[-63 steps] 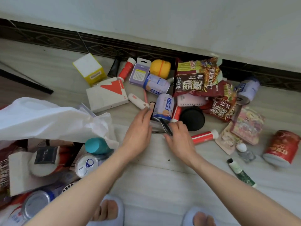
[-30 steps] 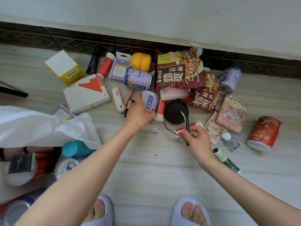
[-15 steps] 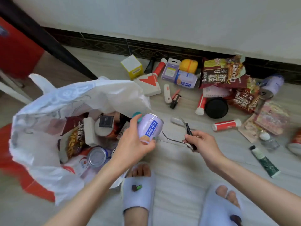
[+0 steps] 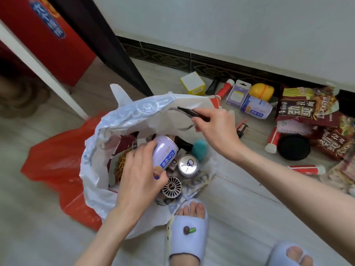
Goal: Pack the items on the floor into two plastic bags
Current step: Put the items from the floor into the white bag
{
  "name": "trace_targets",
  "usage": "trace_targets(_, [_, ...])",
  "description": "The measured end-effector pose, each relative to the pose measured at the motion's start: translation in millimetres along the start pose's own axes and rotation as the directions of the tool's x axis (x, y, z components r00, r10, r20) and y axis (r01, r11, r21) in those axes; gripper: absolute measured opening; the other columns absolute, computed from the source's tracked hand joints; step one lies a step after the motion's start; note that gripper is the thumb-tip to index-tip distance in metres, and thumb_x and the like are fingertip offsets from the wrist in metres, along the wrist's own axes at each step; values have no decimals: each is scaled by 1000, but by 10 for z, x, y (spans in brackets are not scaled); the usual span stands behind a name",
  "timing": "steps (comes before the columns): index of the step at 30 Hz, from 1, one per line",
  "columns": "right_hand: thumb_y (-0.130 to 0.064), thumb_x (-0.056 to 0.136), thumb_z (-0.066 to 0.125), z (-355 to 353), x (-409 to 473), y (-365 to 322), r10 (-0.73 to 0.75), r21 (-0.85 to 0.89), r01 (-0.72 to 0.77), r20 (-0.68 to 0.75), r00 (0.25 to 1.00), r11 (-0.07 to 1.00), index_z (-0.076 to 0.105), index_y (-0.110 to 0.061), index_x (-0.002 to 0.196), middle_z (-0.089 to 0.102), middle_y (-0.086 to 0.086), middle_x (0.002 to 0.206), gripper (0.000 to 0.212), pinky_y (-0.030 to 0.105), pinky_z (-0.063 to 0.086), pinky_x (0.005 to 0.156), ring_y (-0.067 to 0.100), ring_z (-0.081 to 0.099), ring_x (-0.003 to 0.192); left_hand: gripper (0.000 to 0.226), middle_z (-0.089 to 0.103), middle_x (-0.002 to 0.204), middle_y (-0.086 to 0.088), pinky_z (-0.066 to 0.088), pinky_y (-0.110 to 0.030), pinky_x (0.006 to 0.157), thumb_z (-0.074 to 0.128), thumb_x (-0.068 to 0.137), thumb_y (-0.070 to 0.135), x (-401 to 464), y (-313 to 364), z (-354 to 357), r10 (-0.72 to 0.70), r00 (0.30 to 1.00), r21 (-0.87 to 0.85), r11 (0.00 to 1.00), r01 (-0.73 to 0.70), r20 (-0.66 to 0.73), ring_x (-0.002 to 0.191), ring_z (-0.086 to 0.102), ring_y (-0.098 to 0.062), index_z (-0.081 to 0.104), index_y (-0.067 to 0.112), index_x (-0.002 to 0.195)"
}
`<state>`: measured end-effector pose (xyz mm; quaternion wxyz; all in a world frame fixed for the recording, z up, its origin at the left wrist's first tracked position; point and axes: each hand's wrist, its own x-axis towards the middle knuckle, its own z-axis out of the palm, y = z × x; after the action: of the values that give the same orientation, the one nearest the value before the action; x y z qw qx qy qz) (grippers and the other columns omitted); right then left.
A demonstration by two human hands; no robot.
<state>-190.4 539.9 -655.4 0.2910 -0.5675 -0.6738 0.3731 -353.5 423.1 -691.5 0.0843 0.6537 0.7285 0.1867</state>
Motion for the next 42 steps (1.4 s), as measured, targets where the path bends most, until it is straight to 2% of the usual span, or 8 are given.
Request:
trace_targets(3, [-12,84,56,99,349,-44,-63,-111,65,23,998,992,66,-13,75,65,8,71,14,31,38,70,22,56,76,58,54,115,-13,39,-36,87,52,66,13,105,-21,37,93,996,53,994,-93,7,94,46,-31,41,10,123])
trace_targets(6, [-15,86,54,255,622,-21,-34,-227,49,66,997,973,70,-11,91,67,15,86,17,30,29,64,29,56,88,57,54,112,-16,44,-45,80,40,66,19,309,-54,127,144,988,137,979,-150,51,88,48,-36,40,9,122])
trace_targets(15, [-5,87,43,399,886,173,117,-165,-82,215,970,983,64,-13,79,58,12,79,24,25,28,61,25,50,82,53,52,105,-20,43,-44,73,57,70,11,844,69,537,15,994,69,997,-23,106,92,49,-39,47,7,122])
trace_targets(20, [0,86,44,478,840,290,197,-94,-182,186,963,979,64,-8,115,65,9,118,36,21,38,88,21,53,115,45,49,111,-17,40,-41,83,63,74,14,1012,118,658,55,987,50,997,-64,154,101,45,-35,49,9,116])
trace_targets(25, [-3,85,53,544,790,402,190,-34,-188,53,980,981,67,-7,105,67,10,110,25,26,41,89,23,58,106,41,46,113,-14,44,-42,80,66,75,17,1009,113,786,72,982,119,988,-94,174,99,46,-33,49,11,112])
trace_targets(34, [-6,92,43,585,662,429,241,171,-277,207,948,945,57,-7,123,63,10,121,34,30,41,102,20,56,115,28,65,102,-13,49,-35,65,75,61,2,563,208,572,253,962,235,933,-271,104,91,63,-30,67,7,87])
trace_targets(39, [-14,87,57,481,587,372,11,3,-10,-117,993,1000,52,-8,113,56,8,113,28,29,40,91,21,52,106,33,58,125,-14,29,-46,105,49,83,0,386,267,158,473,870,306,856,-417,-139,126,44,-32,62,11,111])
trace_targets(42, [-17,83,63,434,661,336,-247,-278,238,4,969,931,46,-14,130,44,12,132,51,34,32,102,26,40,124,50,52,131,-15,25,-53,104,60,77,0,598,45,60,357,924,440,857,-267,-135,126,40,-35,53,18,123])
